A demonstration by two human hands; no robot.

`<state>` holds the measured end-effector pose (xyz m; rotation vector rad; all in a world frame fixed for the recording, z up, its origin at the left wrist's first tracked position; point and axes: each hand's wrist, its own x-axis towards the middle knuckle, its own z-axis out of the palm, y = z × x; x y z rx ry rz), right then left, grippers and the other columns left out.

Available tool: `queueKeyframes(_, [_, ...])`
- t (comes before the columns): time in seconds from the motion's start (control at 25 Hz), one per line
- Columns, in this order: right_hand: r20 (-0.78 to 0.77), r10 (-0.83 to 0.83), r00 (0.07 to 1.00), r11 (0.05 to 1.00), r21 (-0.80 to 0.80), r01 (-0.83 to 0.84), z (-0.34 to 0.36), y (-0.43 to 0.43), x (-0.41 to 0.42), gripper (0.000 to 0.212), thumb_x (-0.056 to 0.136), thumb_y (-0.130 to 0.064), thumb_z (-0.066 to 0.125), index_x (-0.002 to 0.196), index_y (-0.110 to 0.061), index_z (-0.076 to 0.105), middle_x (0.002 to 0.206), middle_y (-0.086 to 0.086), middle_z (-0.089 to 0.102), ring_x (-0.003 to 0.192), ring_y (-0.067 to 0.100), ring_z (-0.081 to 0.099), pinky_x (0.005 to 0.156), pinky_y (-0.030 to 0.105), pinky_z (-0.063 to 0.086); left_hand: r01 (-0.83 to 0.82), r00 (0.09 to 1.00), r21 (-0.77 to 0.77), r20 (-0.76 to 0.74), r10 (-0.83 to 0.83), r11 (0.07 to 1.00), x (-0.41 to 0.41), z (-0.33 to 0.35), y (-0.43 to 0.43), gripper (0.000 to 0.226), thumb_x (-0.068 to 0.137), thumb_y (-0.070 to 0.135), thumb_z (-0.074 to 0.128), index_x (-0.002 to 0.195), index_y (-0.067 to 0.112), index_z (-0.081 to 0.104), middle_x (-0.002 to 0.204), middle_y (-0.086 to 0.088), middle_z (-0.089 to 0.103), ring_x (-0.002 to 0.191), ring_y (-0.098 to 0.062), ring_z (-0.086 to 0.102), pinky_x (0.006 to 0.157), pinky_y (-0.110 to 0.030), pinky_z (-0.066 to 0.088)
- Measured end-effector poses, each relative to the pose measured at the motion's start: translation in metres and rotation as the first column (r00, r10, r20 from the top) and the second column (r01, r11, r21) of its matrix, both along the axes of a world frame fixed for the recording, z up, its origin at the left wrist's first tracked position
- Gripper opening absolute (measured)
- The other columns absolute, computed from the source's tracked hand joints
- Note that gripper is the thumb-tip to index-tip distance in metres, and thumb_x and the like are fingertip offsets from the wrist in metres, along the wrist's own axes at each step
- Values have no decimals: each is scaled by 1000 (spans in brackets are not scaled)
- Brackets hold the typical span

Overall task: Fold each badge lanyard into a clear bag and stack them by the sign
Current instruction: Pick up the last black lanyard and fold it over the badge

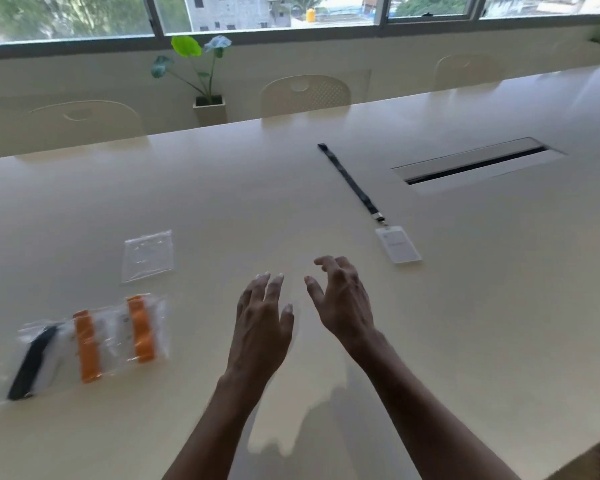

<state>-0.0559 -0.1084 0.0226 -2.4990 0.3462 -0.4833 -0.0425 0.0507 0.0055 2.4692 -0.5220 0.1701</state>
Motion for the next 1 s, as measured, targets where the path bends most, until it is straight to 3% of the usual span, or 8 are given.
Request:
queueKeyframes(0.24, [-19, -159, 987, 972, -179, 153, -17, -128, 8, 62, 90, -51, 71, 142, -20, 55, 144, 9, 53, 127, 29, 54, 106, 40, 46, 94, 993, 8, -67, -93, 996, 11, -4, -120, 59, 105, 33, 53, 159, 15, 36, 167, -14, 33, 157, -27, 25, 129, -40, 21])
queueKeyframes(0.4, [-184, -244, 952, 958, -196, 208, -28, -170, 20, 80, 86, -62, 68, 150, -21, 44, 145, 15, 48, 129, 33, 50, 106, 42, 44, 100, 989, 30, -115, -96, 994, 24, -8, -175, 63, 106, 33, 50, 162, 16, 28, 169, -13, 30, 158, -27, 22, 130, -41, 18])
queueKeyframes(0.6, [-191, -220, 957, 973, -106, 203, -34, -184, 27, 70, 92, -48, 69, 148, -14, 46, 131, 17, 54, 122, 31, 49, 105, 38, 45, 75, 971, -42, -223, -82, 996, 34, -4, -207, 60, 107, 25, 47, 162, 10, 28, 164, -13, 38, 155, -25, 28, 126, -37, 24])
queueKeyframes(0.72, [-180, -194, 964, 978, 36, 203, -28, -177, 22, 72, 86, -52, 74, 137, -8, 48, 124, 19, 55, 117, 33, 49, 102, 40, 47, -36, 954, -153, -299, -12, 988, 37, 3, -212, 55, 107, 26, 50, 158, 9, 39, 156, -11, 50, 146, -26, 42, 120, -37, 35])
queueKeyframes(0.84, [-166, -151, 974, 939, 283, 194, -21, -155, 8, 79, 83, -59, 76, 133, -8, 42, 121, 17, 54, 116, 32, 49, 94, 41, 49, -212, 872, -375, -489, 2, 903, 44, 4, -205, 41, 104, 31, 55, 139, 13, 63, 127, -3, 74, 119, -19, 69, 106, -39, 54])
queueKeyframes(0.92, [-140, -132, 981, 929, 328, 172, -16, -133, -4, 78, 82, -56, 78, 133, -11, 38, 121, 14, 52, 115, 30, 47, 89, 35, 43, -354, 755, -528, -648, -97, 772, 49, 5, -194, 31, 104, 27, 58, 123, 8, 72, 105, -5, 81, 94, -18, 77, 88, -37, 62])
queueKeyframes(1.0, [-101, -105, 989, 938, 322, 132, -12, -112, -16, 75, 83, -54, 79, 132, -16, 36, 119, 9, 49, 112, 24, 45, 86, 30, 41, -443, 656, -600, -723, -215, 666, 47, 9, -179, 23, 103, 16, 61, 117, 1, 73, 99, -15, 81, 86, -24, 78, 81, -38, 63])
